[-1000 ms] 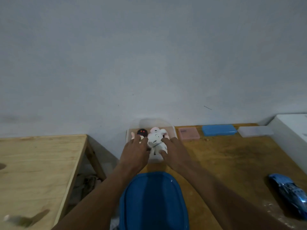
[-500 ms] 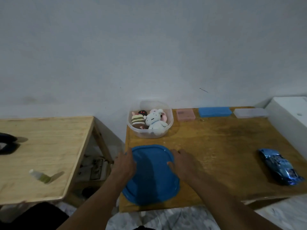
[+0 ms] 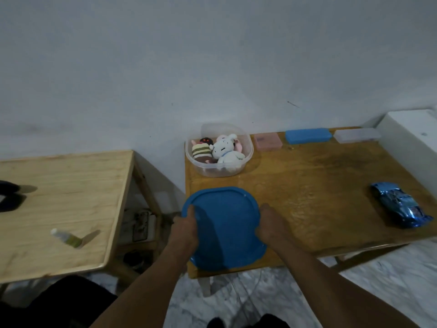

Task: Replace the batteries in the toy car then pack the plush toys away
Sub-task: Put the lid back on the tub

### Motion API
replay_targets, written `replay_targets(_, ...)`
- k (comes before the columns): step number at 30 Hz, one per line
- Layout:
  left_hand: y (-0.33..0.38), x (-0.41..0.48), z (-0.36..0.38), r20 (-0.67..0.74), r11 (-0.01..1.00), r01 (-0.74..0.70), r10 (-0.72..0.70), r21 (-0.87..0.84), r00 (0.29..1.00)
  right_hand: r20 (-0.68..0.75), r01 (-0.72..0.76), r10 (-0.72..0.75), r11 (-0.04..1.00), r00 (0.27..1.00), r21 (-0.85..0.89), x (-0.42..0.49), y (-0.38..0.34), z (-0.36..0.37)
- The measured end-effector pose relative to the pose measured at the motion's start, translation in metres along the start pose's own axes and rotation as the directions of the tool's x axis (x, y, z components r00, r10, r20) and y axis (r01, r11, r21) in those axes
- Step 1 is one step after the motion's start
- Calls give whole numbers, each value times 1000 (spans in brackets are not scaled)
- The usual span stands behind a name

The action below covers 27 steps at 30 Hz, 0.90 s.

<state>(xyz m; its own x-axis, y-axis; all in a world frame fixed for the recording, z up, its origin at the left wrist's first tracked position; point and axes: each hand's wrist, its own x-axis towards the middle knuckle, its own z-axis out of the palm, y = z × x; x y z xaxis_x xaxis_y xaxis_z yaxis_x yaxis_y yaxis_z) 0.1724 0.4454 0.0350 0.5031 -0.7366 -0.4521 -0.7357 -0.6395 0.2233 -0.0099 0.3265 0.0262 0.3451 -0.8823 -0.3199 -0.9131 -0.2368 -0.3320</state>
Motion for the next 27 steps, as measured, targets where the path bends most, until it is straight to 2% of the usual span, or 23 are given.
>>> replay_targets(4, -9, -3, -13, -117, 987, -9, -9, -159, 993, -23, -45, 47, 995, 999, 92, -4, -6, -7)
replay_targets(7, -11, -5, -35, -184, 973, -65, 24, -221, 983, -77, -2, 13, 990, 997, 143, -2, -19, -22)
replay_targets(10, -11, -1, -58, -264, 965, -133, 71, -224, 962, -134, 40, -12, 977, 991, 208, 3, -34, -43)
replay_targets(16, 0, 21, -107, -362, 968, -178, 105, -177, 926, -183, 95, -49, 963, 982, 251, 18, -59, -84)
replay_targets(21, 13, 43, -135, -436, 956, -183, 69, -227, 897, -265, 170, -91, 941, 960, 292, 49, -70, -112)
replay_targets(27, 29, 83, -157, -452, 958, -136, 9, -251, 892, -263, 210, -130, 930, 956, 301, 101, -75, -127)
